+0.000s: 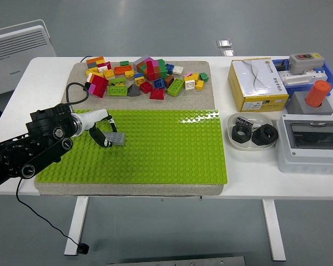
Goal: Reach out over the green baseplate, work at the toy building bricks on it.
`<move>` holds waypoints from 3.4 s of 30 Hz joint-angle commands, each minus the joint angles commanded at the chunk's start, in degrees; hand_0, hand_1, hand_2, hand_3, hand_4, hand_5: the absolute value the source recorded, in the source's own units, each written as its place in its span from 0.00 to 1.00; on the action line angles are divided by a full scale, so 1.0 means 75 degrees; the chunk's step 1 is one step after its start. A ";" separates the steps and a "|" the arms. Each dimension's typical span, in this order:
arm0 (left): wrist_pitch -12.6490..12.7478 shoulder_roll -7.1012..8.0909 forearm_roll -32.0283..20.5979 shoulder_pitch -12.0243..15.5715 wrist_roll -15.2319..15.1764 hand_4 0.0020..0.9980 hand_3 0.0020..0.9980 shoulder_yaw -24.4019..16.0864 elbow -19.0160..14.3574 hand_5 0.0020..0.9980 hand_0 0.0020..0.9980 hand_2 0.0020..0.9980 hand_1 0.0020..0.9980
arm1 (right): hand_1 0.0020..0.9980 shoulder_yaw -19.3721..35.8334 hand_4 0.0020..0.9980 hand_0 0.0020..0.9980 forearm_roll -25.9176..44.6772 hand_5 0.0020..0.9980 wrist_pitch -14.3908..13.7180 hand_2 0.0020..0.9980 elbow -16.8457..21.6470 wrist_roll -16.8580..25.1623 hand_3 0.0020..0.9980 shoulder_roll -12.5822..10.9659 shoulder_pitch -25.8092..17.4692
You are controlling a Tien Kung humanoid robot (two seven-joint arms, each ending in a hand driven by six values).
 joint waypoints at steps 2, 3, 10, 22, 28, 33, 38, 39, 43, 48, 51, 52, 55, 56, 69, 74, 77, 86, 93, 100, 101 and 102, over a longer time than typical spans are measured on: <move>-0.0021 -0.0001 0.0019 0.0002 -0.0014 0.63 0.44 0.0001 0.0000 0.00 0.99 1.00 1.00 | 0.71 0.0000 0.77 0.72 0.0000 0.85 -0.0002 0.71 -0.0002 0.0003 0.68 0.0001 0.0003; -0.0030 -0.0003 0.0024 0.0005 -0.0023 0.63 0.44 0.0003 0.0001 0.00 0.99 1.00 1.00 | 0.71 0.0000 0.77 0.72 0.0000 0.85 -0.0003 0.71 -0.0004 0.0006 0.68 0.0001 0.0006; -0.0033 0.0001 0.0022 0.0005 -0.0033 0.52 0.47 0.0011 0.0017 0.00 1.00 1.00 1.00 | 0.71 0.0000 0.77 0.72 0.0000 0.85 -0.0006 0.71 -0.0008 0.0010 0.68 -0.0002 0.0006; -0.0039 -0.0008 0.0056 0.0022 -0.0107 0.51 0.61 -0.0019 0.0021 0.00 1.00 1.00 1.00 | 0.71 0.0000 0.77 0.72 0.0000 0.85 -0.0003 0.70 -0.0005 0.0006 0.68 -0.0005 0.0006; -0.0084 -0.0020 0.0083 0.0040 -0.0152 0.56 0.68 -0.0045 0.0029 0.00 1.00 1.00 1.00 | 0.71 0.0000 0.77 0.72 0.0000 0.85 -0.0006 0.70 -0.0009 0.0008 0.68 -0.0007 0.0003; -0.0046 -0.0030 0.0103 0.0046 -0.0173 0.56 0.68 -0.0048 0.0052 0.00 1.00 1.00 1.00 | 0.71 0.0000 0.77 0.72 0.0000 0.85 -0.0005 0.70 -0.0009 0.0007 0.68 -0.0008 0.0003; -0.0006 -0.0036 0.0117 0.0047 -0.0199 0.58 0.72 -0.0048 0.0102 0.00 1.00 1.00 1.00 | 0.71 0.0000 0.77 0.72 0.0000 0.85 -0.0004 0.70 -0.0010 0.0008 0.68 -0.0003 0.0004; -0.0002 -0.0035 0.0124 0.0048 -0.0201 0.58 0.72 -0.0049 0.0108 0.00 1.00 1.00 1.00 | 0.71 0.0000 0.77 0.72 0.0000 0.85 -0.0003 0.70 -0.0010 0.0007 0.68 -0.0003 0.0003; -0.0028 -0.0017 0.0155 0.0045 -0.0202 0.60 0.74 -0.0065 0.0109 0.00 1.00 1.00 1.00 | 0.71 0.0000 0.77 0.72 0.0000 0.85 -0.0002 0.70 -0.0009 0.0007 0.68 0.0001 -0.0001; -0.0226 0.0079 0.0225 0.0051 -0.0207 0.62 0.74 -0.0128 0.0045 0.00 1.00 1.00 1.00 | 0.71 0.0000 0.77 0.72 0.0000 0.85 -0.0001 0.70 -0.0009 0.0008 0.68 0.0002 -0.0012; -0.0428 0.0195 0.0341 0.0077 -0.0204 0.62 0.74 -0.0287 -0.0077 0.00 1.00 1.00 1.00 | 0.71 0.0000 0.77 0.72 0.0000 0.85 -0.0002 0.70 -0.0008 0.0009 0.68 0.0002 -0.0022; -0.0532 0.0248 0.0388 0.0088 -0.0195 0.64 0.77 -0.0371 -0.0141 0.00 1.00 1.00 1.00 | 0.71 0.0000 0.77 0.72 0.0000 0.85 -0.0001 0.70 -0.0007 0.0009 0.68 0.0002 -0.0028; -0.0818 0.0381 0.0469 0.0112 -0.0170 0.64 0.77 -0.0565 -0.0307 0.00 1.00 1.00 1.00 | 0.71 0.0000 0.77 0.72 0.0000 0.85 -0.0001 0.70 -0.0005 0.0008 0.68 0.0002 -0.0047; -0.0874 0.0403 0.0477 0.0124 -0.0162 0.64 0.77 -0.0604 -0.0336 0.00 1.00 1.00 1.00 | 0.71 0.0000 0.77 0.72 0.0000 0.85 -0.0001 0.70 -0.0004 0.0009 0.68 0.0004 -0.0053; -0.1100 0.0487 0.0445 0.0301 -0.0082 0.64 0.77 -0.0675 -0.0436 0.00 1.00 1.00 1.00 | 0.71 0.0000 0.78 0.72 0.0000 0.85 -0.0016 0.70 -0.0010 0.0013 0.68 0.0019 -0.0107; -0.1084 0.0510 0.0452 0.0303 -0.0086 0.64 0.77 -0.0637 -0.0459 0.00 1.00 1.00 1.00 | 0.71 0.0000 0.78 0.72 0.0000 0.85 -0.0019 0.70 -0.0012 0.0014 0.68 0.0018 -0.0117; -0.0998 0.0513 0.0483 0.0277 -0.0128 0.65 0.77 -0.0629 -0.0474 0.00 1.00 1.00 1.00 | 0.71 0.0000 0.78 0.72 0.0000 0.85 -0.0022 0.70 -0.0013 0.0014 0.68 0.0020 -0.0115; -0.0484 0.0591 0.1591 0.0798 -0.0105 0.69 0.77 -0.1535 -0.1338 0.00 1.00 1.00 1.00 | 0.71 0.0000 0.78 0.72 0.0000 0.85 -0.0020 0.70 -0.0003 0.0008 0.68 0.0025 -0.0121; -0.0605 0.0535 0.3081 0.1918 0.0500 0.77 0.73 -0.2781 -0.2941 0.09 1.00 1.00 1.00 | 0.71 0.0000 0.78 0.72 0.0000 0.85 -0.0013 0.70 0.0014 -0.0006 0.68 0.0037 -0.0185; 0.0261 0.0055 0.4626 0.3012 0.0663 0.78 0.74 -0.3404 -0.4430 1.00 1.00 1.00 1.00 | 0.71 0.0000 0.78 0.72 0.0000 0.85 -0.0019 0.71 0.0003 0.0013 0.68 0.0096 -0.0212; 0.0421 -0.0006 0.4848 0.3173 0.0643 0.78 0.74 -0.3423 -0.4620 1.00 1.00 1.00 1.00 | 0.71 0.0000 0.78 0.72 0.0000 0.85 -0.0019 0.71 0.0001 0.0017 0.68 0.0105 -0.0212; 0.0545 -0.0040 0.5020 0.3293 0.0629 0.78 0.74 -0.3428 -0.4769 1.00 1.00 1.00 1.00 | 0.71 0.0000 0.78 0.72 0.0000 0.85 -0.0019 0.71 -0.0001 0.0020 0.68 0.0110 -0.0211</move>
